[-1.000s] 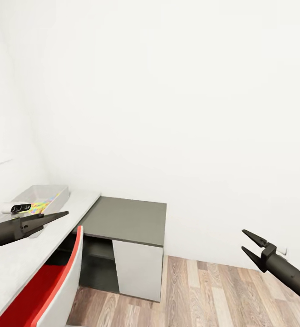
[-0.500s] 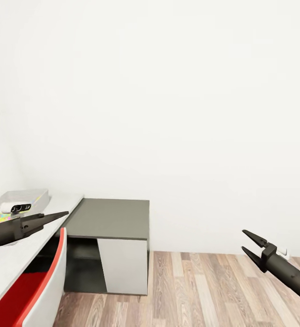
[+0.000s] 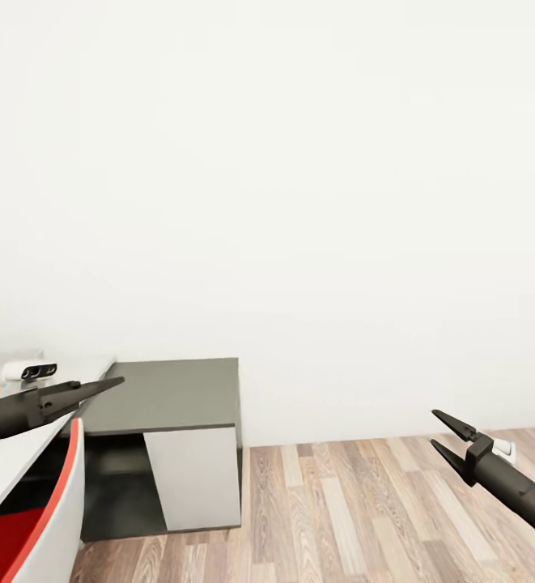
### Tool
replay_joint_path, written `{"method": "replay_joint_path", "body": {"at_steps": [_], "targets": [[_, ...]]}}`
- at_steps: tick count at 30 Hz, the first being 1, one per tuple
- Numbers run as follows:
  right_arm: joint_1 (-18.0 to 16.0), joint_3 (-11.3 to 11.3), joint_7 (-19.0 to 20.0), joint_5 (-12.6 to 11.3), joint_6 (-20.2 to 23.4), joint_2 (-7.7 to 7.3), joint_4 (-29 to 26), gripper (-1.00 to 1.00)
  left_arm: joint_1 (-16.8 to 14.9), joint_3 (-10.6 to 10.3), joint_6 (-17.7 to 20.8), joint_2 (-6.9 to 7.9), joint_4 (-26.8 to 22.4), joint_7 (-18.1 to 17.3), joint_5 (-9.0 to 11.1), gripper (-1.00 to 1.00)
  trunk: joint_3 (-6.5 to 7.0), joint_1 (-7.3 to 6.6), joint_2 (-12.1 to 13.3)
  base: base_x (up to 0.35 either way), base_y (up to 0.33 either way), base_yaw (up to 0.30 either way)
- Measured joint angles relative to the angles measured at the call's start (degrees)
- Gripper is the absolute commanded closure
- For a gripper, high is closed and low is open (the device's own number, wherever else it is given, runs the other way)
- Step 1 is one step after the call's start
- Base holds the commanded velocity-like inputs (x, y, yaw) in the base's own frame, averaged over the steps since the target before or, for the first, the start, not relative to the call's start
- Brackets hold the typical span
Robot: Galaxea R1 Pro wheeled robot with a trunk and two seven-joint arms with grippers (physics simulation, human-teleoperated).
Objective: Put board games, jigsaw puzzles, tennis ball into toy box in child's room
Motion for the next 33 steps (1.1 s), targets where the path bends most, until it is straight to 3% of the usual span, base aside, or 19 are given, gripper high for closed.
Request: {"method": "replay_joint_path", "body": {"at_steps": [6, 9, 12, 15, 17, 19, 20, 21, 25, 27, 29, 32, 33], "targets": [[-0.01, 0.03, -0.01, 0.03, -0.04, 0.05, -0.07, -1.0, 0.02, -0.96, -0.09, -0.1, 0.06, 0.01, -0.21, -1.0, 0.16, 0.0, 0.0, -0.001, 0.0, -0.088], [-0.07, 0.11, -0.06, 0.08, -0.1, 0.1, -0.12, -1.0, 0.0, -4.68, -0.03, -0.39, 0.13, 0.29, -0.85, -1.0, 0.17, 0.0, 0.01, 0.0, 0.0, -0.019], [-0.11, 0.24, -0.14, 0.18, -0.39, 0.09, -0.14, -1.0, -0.24, -9.1, 0.08, -2.09, 0.21, 6.15, -1.42, -1.0, 0.18, 0.0, 0.01, 0.0, 0.0, -0.006], [-0.22, 0.51, -0.39, 0.74, -1.31, 0.09, -0.14, -1.0, -0.46, -10.63, 0.14, -3.83, 0.32, 10.84, -1.58, -1.0, 0.18, 0.0, 0.01, 0.0, 0.0, -0.003], [-0.34, 0.92, -0.55, 2.75, -2.78, 0.09, -0.14, -1.0, -0.68, -11.43, 0.32, -5.65, 0.65, 16.03, -1.68, -1.0, 0.18, 0.0, 0.01, 0.0, 0.0, -0.001], [-0.65, 1.67, -0.69, 8.14, -4.51, 0.09, -0.14, -1.0, -0.87, -11.98, 0.46, -7.68, 1.38, 23.11, -1.75, -1.0, 0.18, 0.01, 0.01, 0.0, 0.0, 0.0], [-0.77, 1.87, -0.73, 9.8, -4.79, 0.09, -0.14, -1.0, -0.91, -12.07, 0.51, -8.11, 1.56, 24.88, -1.71, -1.0, 0.18, 0.0, 0.01, 0.0, 0.0, 0.0], [-1.17, 2.25, -0.81, 13.1, -5.25, 0.16, -0.1, -1.0, -0.95, -12.22, 0.52, -8.83, 1.83, 28.06, -1.73, -1.0, 0.18, 0.0, 0.01, 0.0, 0.0, 0.0], [-3.42, 3.91, -1.43, 22.67, -6.04, 0.76, 1.84, -1.0, -1.0, -13.68, 0.3, -11.49, 4.87, 37.85, -2.21, -1.0, 0.18, 0.01, 0.02, 0.0, 0.0, 0.0], [-5.45, 4.99, -2.02, 26.47, -6.18, 0.92, 4.39, -1.0, -1.0, -15.01, 0.17, -13.28, 7.92, 43.38, -2.85, -1.0, 0.18, 0.01, 0.02, 0.0, 0.0, 0.0], [-6.87, 5.83, -2.4, 28.46, -6.25, 1.03, 6.31, -1.0, -0.98, -15.71, 0.07, -14.31, 10.27, 47.31, -3.3, -1.0, 0.18, 0.0, 0.01, 0.0, 0.0, 0.0], [-9.71, 9.73, -5.13, 33.13, -8.24, 1.25, 15.48, -1.0, -0.94, -16.84, -3.25, -15.8, 18.41, 58.55, -5.53, -1.0, 0.17, 0.01, 0.02, 0.0, 0.0, 0.0], [-10.02, 10.53, -5.88, 33.65, -9.57, 1.27, 17.99, -1.0, -0.93, -16.96, -4.22, -15.93, 20.46, 60.55, -5.7, -1.0, 0.18, 0.01, 0.02, 0.0, 0.0, 0.0]]}}
